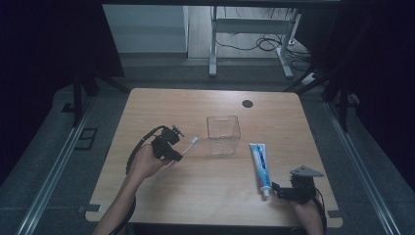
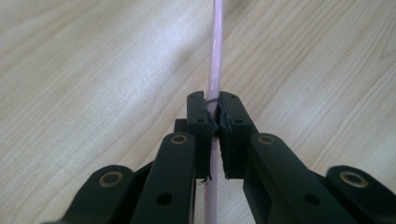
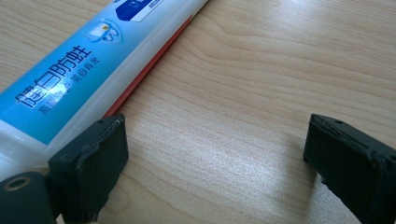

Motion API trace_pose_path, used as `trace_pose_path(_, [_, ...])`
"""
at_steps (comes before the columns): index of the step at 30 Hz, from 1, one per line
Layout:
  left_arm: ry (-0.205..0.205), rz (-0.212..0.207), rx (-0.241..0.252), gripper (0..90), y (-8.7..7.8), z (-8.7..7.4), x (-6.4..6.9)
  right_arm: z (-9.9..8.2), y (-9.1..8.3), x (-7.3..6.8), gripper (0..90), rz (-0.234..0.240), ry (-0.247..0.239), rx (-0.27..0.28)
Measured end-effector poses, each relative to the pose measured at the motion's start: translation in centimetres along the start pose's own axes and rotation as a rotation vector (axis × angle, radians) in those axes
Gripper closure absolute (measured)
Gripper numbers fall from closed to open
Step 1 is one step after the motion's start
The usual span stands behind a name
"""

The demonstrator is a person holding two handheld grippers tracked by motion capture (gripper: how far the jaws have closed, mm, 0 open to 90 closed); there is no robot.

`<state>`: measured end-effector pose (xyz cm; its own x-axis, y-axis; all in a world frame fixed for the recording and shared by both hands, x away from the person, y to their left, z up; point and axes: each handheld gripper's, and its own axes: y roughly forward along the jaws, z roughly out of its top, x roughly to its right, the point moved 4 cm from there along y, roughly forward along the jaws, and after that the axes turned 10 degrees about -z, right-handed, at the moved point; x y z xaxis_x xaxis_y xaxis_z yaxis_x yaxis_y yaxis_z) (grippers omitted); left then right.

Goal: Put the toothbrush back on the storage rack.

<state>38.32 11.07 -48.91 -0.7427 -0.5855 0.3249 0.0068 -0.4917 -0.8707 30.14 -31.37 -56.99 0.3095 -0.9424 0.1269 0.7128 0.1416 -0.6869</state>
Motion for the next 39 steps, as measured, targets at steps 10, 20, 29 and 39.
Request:
trace_pose_path(10, [0.036, -0.023, 0.134, 84.2, -2.2, 0.8, 0.8, 0.0, 0.0, 0.0, 6.4, 0.000, 0.001, 0.000])
trace_pose_path(20, [0.057, -0.034, 0.225, 84.2, -3.4, 2.6, 1.8, 0.0, 0.0, 0.0, 6.4, 0.000, 0.001, 0.002])
trace_pose_path(29, [0.070, -0.039, 0.283, 84.2, -3.9, 3.8, 2.3, 0.0, 0.0, 0.0, 6.4, 0.000, 0.001, 0.002])
trace_pose_path(39, [0.090, -0.028, 0.332, 84.2, -4.2, 5.3, 2.8, 0.0, 0.0, 0.0, 6.4, 0.000, 0.001, 0.002])
